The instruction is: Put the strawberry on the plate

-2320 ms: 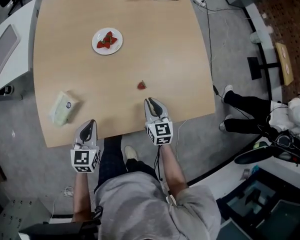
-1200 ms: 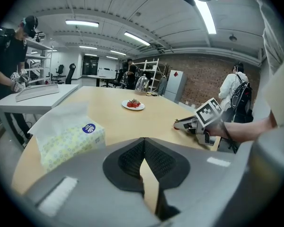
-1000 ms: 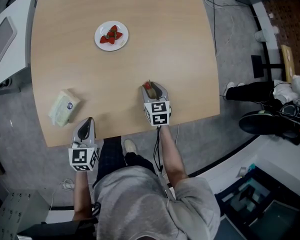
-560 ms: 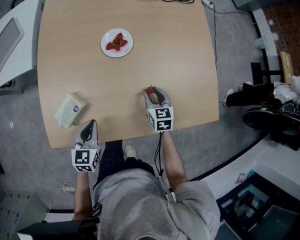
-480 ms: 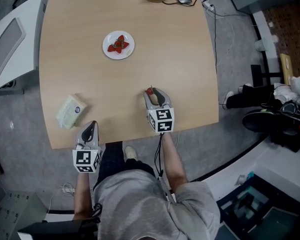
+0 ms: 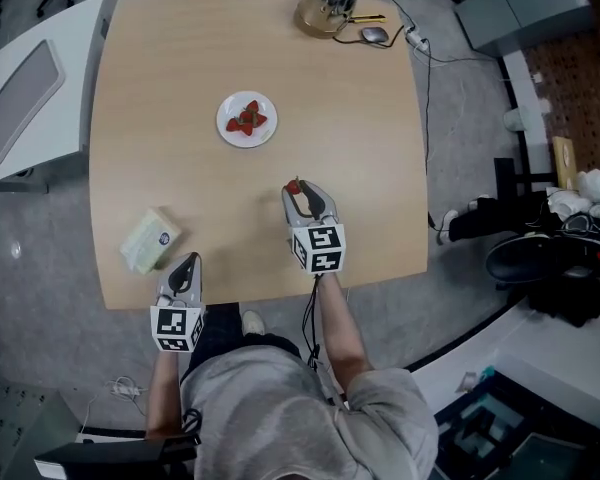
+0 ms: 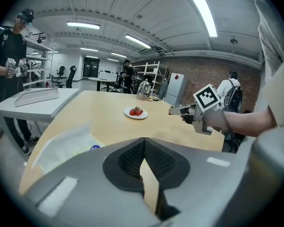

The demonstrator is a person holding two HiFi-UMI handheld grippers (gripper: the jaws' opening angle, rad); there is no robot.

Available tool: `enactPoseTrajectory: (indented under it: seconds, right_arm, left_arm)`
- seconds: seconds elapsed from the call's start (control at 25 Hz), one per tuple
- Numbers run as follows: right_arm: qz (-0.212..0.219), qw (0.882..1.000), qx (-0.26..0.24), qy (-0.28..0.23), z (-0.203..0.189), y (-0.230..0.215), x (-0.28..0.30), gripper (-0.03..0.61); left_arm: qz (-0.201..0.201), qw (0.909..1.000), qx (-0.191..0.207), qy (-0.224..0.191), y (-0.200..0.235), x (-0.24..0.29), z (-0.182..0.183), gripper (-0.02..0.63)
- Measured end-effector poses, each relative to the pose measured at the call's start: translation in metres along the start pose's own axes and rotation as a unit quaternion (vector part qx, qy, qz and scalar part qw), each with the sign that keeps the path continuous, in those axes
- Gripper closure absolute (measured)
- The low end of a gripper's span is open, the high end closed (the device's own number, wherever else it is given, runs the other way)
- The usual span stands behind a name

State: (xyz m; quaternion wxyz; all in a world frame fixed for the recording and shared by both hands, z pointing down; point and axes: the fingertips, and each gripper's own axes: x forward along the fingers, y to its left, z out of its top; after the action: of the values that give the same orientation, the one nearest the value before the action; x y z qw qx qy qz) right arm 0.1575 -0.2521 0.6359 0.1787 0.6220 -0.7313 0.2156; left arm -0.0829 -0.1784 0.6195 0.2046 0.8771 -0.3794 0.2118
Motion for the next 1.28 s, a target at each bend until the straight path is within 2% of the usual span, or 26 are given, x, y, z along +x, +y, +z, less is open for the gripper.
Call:
enactPoseTrajectory:
  seconds: [0.6, 1.28]
  right_arm:
    - [0.044, 0.998, -0.046, -0.020, 0.063, 0.009, 0.073, 0.425]
    - [0.083, 0.995, -0.062, -0.002, 0.081, 0.019, 0.158, 0.425]
  left_arm:
    - [0.002, 0.9999, -0.011, 0.002, 0.018, 0.028, 0.021, 0.594]
    - [0.016, 0.9990, -0.039, 0.018, 0.044, 0.055, 0.021, 0.594]
